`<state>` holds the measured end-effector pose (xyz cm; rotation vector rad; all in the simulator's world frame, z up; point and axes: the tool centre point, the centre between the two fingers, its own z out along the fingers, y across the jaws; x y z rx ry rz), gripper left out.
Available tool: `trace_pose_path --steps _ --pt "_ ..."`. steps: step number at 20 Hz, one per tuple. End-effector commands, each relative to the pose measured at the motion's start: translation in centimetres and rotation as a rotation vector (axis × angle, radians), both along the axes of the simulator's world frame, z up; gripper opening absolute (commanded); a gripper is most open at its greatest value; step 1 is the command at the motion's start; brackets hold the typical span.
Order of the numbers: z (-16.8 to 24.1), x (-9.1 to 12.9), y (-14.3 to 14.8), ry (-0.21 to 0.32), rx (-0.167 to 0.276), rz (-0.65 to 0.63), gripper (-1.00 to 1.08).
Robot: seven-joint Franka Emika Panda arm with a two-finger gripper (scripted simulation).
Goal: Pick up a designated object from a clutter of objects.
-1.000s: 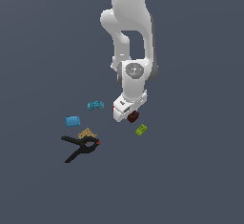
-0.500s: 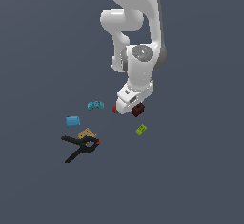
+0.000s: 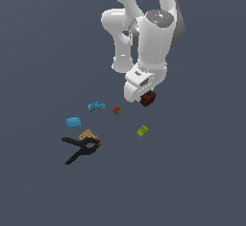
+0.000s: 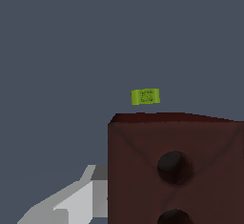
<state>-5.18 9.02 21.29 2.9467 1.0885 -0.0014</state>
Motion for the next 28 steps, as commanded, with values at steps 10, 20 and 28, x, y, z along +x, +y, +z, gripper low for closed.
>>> trace_pose_path --steps 10,20,28 --pt "11.1 0.8 3.0 -0.001 0.000 0.000 -1.00" --pt "17.2 1.6 4.7 -0.001 0.000 -0.001 -1.00" --pt "18.6 1.8 5.1 -0.001 0.000 -0.001 -1.00"
